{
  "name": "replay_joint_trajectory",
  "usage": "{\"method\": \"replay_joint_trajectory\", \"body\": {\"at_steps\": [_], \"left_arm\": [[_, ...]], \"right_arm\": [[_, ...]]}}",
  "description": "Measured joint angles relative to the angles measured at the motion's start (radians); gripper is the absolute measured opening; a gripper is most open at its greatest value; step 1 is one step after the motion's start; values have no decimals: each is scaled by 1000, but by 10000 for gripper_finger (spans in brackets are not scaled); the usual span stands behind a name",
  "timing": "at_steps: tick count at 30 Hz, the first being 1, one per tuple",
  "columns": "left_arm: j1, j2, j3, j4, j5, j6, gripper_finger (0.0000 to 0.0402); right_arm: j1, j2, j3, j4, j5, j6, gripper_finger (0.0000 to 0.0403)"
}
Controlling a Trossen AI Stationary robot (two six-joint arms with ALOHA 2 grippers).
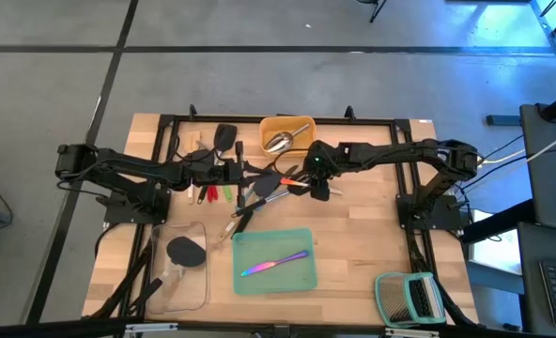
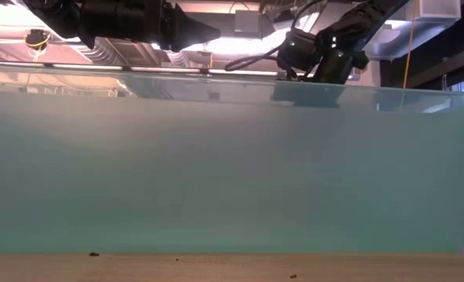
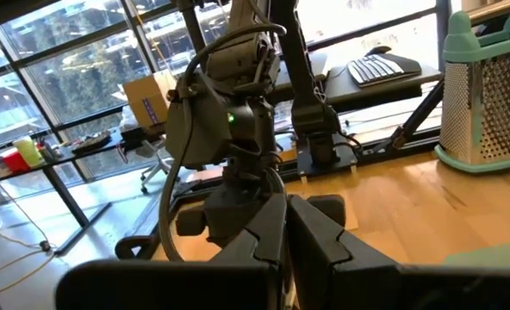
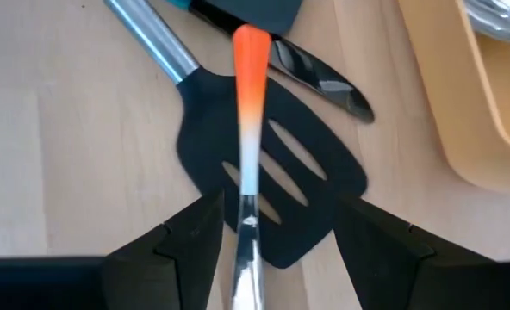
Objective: Pick & Place Kitchen Items
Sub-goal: Put the orange table knife into the green bin
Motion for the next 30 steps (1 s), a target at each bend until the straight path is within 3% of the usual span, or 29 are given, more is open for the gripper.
{"method": "replay_joint_trajectory", "body": {"at_steps": [5,9,16,26,30], "left_arm": [[30,60,1,-56,4,-5,8],[86,139,5,-22,7,-51,8],[171,221,65,-100,258,-144,8],[213,259,81,-115,260,-140,41],[242,259,81,-130,311,-146,47]], "right_arm": [[33,0,0,-51,13,53,216],[68,0,0,-107,104,70,216],[102,-1,0,-219,132,121,216],[132,-2,-81,-225,131,161,216],[130,-2,-117,-183,132,208,211]]}}
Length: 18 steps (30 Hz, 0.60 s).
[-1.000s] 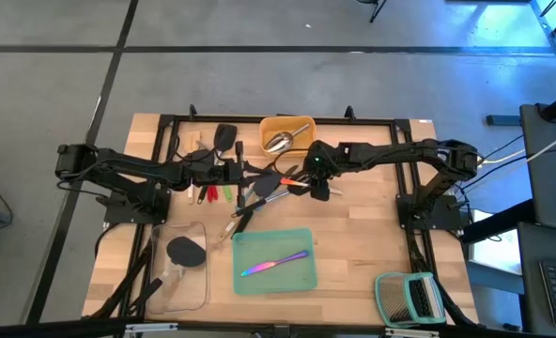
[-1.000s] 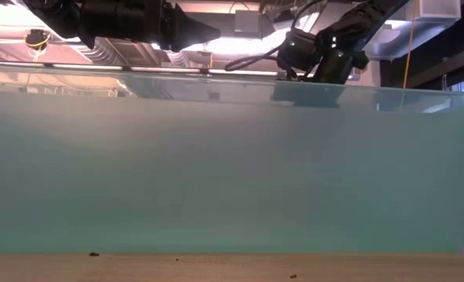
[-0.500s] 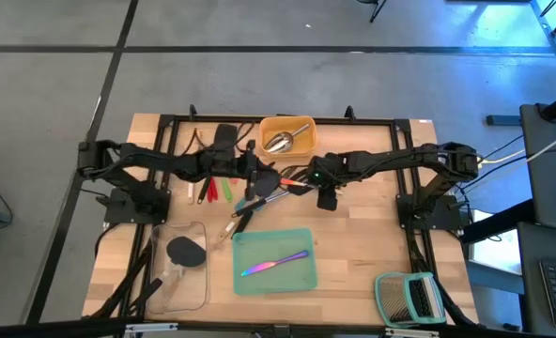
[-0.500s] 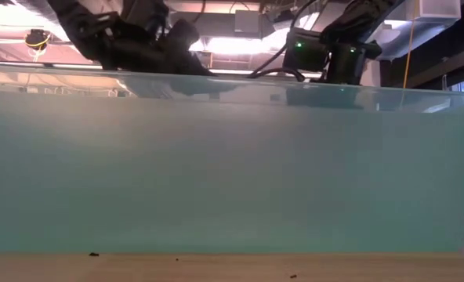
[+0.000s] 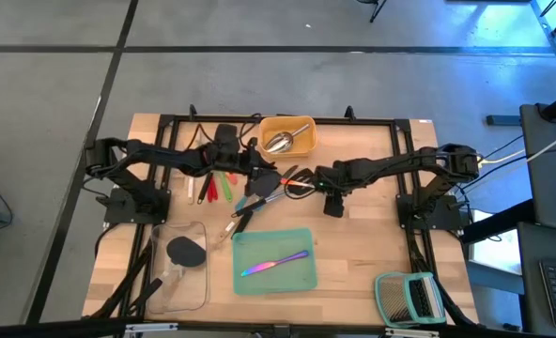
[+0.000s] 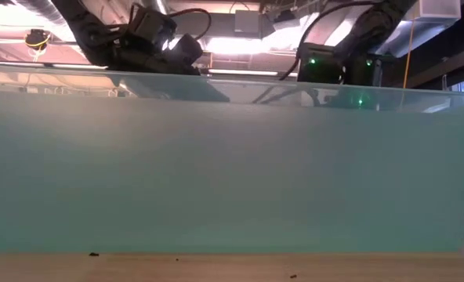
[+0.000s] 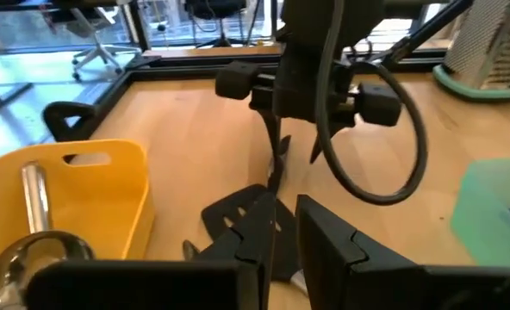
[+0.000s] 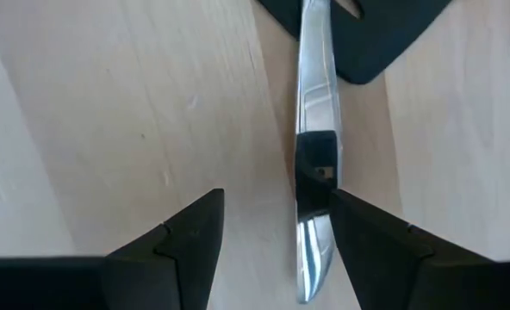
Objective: Pick & Place Kitchen Items
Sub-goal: Put the orange table knife into the green bin
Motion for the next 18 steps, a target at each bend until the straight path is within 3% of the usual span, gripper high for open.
{"method": "replay_joint_trajectory", "body": {"at_steps": [7,18], "left_arm": [[23,35,32,-24,50,-21,41],[11,276,220,-140,52,-2,36]], "right_arm": [[0,0,-11,65,0,7,186],[0,0,-13,80,0,25,144]]}}
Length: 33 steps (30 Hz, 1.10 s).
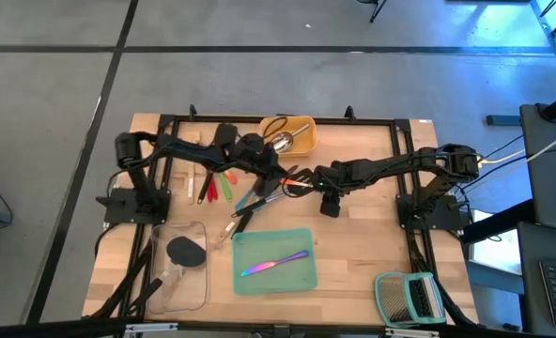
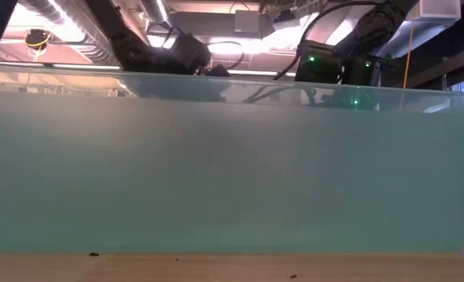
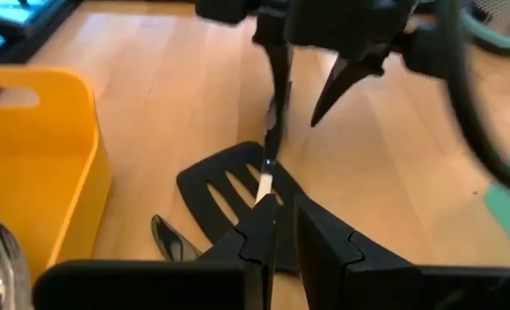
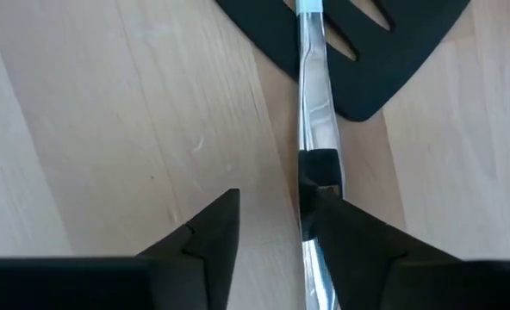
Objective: Pick & Place Kitchen Items
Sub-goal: Put the orange table knife into the green bin
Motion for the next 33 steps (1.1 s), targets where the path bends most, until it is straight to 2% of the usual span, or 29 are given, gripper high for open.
{"method": "replay_joint_trajectory", "body": {"at_steps": [11,23,27,33], "left_arm": [[-1,1,9,9,0,19,26],[-2,0,9,10,1,24,22],[-5,0,9,9,51,37,22],[-39,1,20,-11,41,102,38]], "right_arm": [[8,-3,-38,12,40,26,40],[14,-2,-46,44,54,37,9],[15,-4,-74,98,50,40,3],[15,-5,-84,107,49,61,2]]}}
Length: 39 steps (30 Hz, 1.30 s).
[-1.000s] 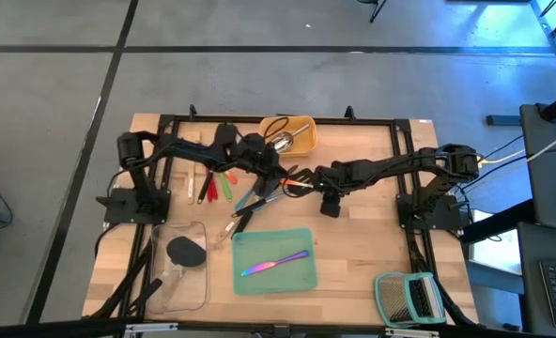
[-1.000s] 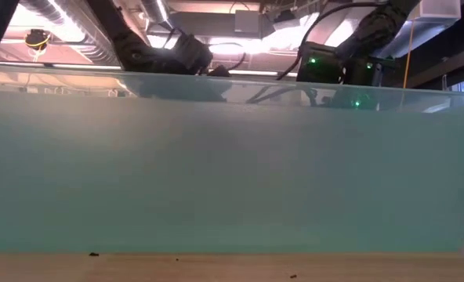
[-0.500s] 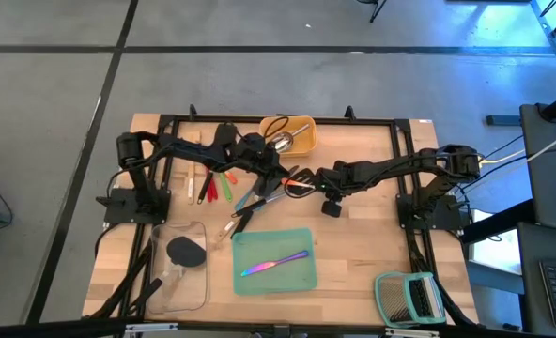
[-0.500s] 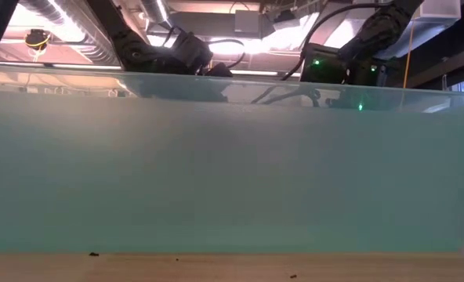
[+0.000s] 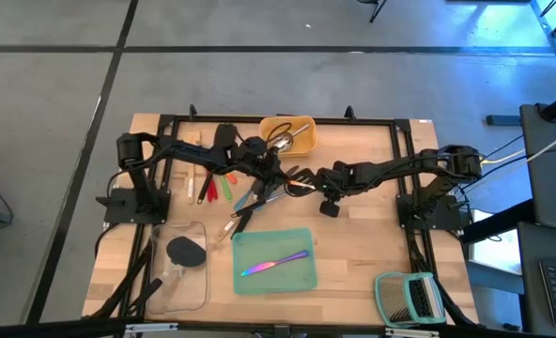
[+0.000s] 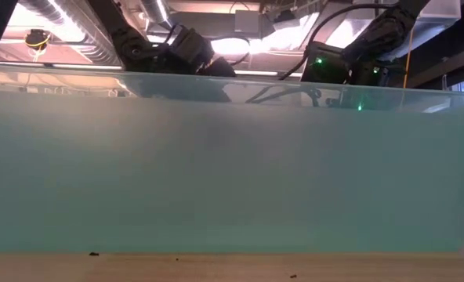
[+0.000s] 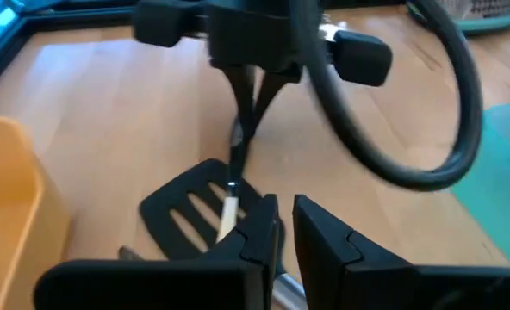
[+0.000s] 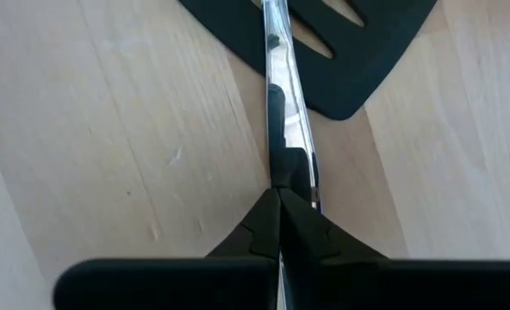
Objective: Pick & Place Kitchen Items
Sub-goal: Put the orange table knife into the green bin
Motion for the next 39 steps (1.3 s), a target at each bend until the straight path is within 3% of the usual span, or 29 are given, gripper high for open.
{"method": "replay_joint_trajectory", "body": {"at_steps": [7,11,19,23,26,39], "left_arm": [[-37,1,107,-159,-109,90,71],[-33,40,154,-223,-87,84,82],[-9,193,231,-224,-61,41,102],[-18,230,273,-219,-111,41,122],[-31,235,284,-239,-168,56,139],[-30,236,285,-266,-176,71,171]], "right_arm": [[0,0,-1,0,-4,0,1],[0,1,-1,0,-6,-1,1],[0,1,-2,1,-19,-10,1],[0,1,-2,2,-22,-13,0],[0,1,-2,3,-23,-13,0],[1,4,-4,12,-43,-7,0]]}}
